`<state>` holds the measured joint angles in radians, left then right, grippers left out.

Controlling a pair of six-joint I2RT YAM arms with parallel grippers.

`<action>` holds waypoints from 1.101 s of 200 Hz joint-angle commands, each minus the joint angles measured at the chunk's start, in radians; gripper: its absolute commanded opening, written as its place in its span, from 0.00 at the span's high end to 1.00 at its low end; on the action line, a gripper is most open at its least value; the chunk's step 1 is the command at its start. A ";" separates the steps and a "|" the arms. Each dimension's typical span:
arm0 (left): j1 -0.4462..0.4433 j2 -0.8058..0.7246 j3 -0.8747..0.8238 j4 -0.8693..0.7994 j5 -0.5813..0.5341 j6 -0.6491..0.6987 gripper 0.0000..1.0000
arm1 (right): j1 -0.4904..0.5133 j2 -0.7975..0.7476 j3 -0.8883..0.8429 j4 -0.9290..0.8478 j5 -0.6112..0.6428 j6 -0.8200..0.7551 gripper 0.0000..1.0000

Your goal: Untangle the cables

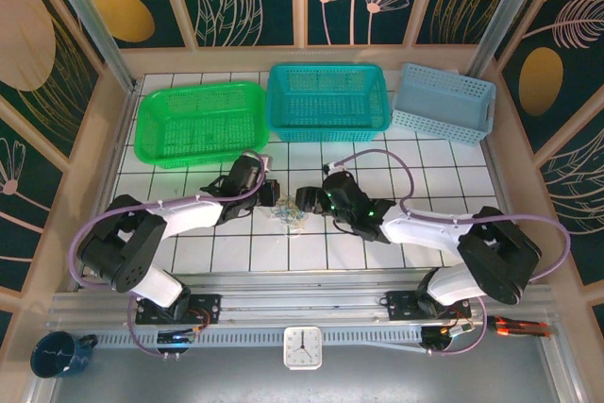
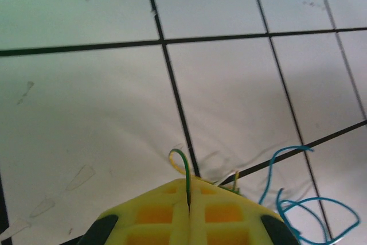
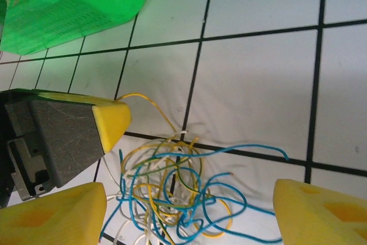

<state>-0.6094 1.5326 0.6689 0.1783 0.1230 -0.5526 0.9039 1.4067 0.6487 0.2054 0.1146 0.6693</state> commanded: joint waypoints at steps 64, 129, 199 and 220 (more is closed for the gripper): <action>-0.010 -0.169 0.083 0.014 0.122 -0.087 1.00 | -0.002 0.138 0.060 0.223 0.015 -0.141 0.28; -0.023 -0.224 0.142 0.025 0.179 -0.140 1.00 | 0.001 0.189 0.070 0.302 0.042 -0.152 0.28; -0.033 -0.272 0.184 0.065 0.216 -0.211 1.00 | 0.001 0.296 0.053 0.390 0.159 -0.071 0.36; -0.033 -0.292 0.188 0.083 0.229 -0.238 1.00 | 0.001 0.312 0.033 0.403 0.193 -0.040 0.40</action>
<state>-0.6353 1.2766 0.8219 0.1986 0.3149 -0.7391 0.9039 1.6962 0.6987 0.5434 0.2199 0.5743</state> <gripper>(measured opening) 0.043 0.621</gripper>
